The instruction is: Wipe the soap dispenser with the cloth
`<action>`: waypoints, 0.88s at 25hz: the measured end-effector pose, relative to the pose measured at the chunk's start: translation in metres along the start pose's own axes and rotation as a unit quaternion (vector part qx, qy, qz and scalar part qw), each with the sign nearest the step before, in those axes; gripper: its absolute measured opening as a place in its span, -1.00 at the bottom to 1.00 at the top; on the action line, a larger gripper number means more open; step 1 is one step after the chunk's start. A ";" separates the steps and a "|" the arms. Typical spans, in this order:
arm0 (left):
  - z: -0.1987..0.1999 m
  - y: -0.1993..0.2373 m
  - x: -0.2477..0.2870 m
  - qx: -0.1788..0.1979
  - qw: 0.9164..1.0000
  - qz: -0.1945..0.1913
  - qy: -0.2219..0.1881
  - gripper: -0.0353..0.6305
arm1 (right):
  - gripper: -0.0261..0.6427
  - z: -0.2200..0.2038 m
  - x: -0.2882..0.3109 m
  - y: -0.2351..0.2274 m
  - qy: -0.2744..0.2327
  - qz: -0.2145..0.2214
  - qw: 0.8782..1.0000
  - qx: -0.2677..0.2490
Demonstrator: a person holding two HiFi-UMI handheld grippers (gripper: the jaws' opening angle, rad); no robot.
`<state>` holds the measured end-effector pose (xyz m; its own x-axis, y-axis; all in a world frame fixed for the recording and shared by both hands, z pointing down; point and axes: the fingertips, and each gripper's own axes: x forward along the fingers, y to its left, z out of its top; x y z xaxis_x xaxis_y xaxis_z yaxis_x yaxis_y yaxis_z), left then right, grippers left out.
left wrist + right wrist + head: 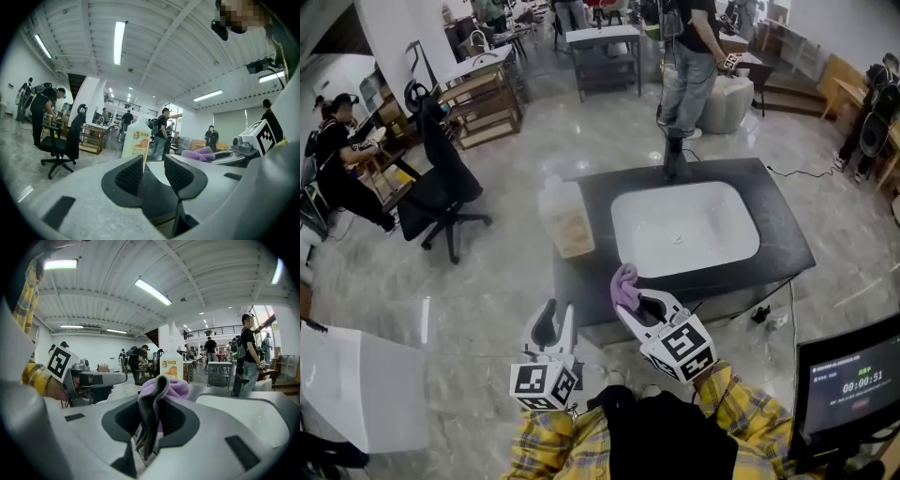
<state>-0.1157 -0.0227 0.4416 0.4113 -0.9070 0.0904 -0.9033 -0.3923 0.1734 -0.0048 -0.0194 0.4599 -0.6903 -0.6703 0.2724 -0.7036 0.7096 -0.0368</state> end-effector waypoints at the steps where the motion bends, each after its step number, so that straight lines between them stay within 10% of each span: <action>1: 0.001 -0.001 0.001 -0.002 1.000 0.001 0.000 -0.52 | -0.68 0.000 -0.001 -0.001 0.000 0.001 1.000 0.001; 22: 0.001 0.001 0.007 -0.012 1.000 0.000 0.006 -0.52 | -0.68 0.004 -0.002 -0.005 0.000 0.002 1.000 0.005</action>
<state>-0.1141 -0.0293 0.4419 0.4131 -0.9049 0.1030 -0.9001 -0.3885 0.1971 -0.0009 -0.0226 0.4561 -0.6932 -0.6675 0.2718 -0.7023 0.7103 -0.0469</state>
